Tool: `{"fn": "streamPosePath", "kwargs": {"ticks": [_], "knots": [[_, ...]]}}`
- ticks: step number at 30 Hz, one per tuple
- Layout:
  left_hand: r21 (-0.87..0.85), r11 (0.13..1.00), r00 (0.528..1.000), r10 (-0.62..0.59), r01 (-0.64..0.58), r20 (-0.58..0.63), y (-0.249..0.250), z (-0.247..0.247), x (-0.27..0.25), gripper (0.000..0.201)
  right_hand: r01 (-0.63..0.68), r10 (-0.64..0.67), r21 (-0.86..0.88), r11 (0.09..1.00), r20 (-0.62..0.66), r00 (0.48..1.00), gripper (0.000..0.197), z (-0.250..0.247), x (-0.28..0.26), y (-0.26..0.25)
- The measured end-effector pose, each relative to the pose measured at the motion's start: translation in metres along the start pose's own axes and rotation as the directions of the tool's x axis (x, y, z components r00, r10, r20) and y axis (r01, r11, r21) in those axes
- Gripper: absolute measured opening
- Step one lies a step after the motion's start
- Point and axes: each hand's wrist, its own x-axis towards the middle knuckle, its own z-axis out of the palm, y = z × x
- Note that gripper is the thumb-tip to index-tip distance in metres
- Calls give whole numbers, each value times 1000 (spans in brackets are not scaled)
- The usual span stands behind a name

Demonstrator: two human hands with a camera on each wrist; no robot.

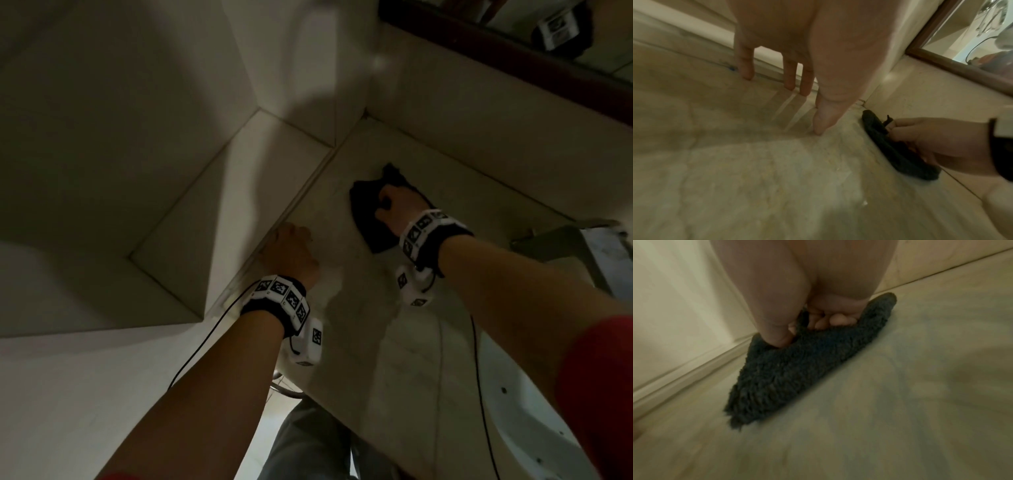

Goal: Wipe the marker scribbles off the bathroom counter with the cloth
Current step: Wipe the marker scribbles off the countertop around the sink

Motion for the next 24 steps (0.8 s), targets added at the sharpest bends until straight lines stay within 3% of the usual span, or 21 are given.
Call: {"fn": "streamPosePath", "kwargs": {"ticks": [3, 7, 9, 16, 24], "knots": [[34, 999, 1000, 29, -28, -7, -1, -3, 1, 47, 9, -8, -25, 1000, 8, 1000, 29, -1, -8, -3], [120, 991, 997, 64, -60, -36, -2, -5, 0, 42, 292, -279, -94, 952, 128, 952, 30, 37, -66, -25], [130, 989, 995, 81, -74, -54, -1, -5, -2, 43, 361, -336, -109, 926, 198, 921, 29, 55, -89, -33], [54, 993, 989, 112, -107, -97, -14, -8, -6, 37, 361, -350, -70, 930, 135, 927, 27, 59, -69, -43], [74, 997, 996, -12, 19, -87, -14, -24, 1, 26, 295, -292, -38, 955, 72, 954, 30, 40, 1, -79]]}}
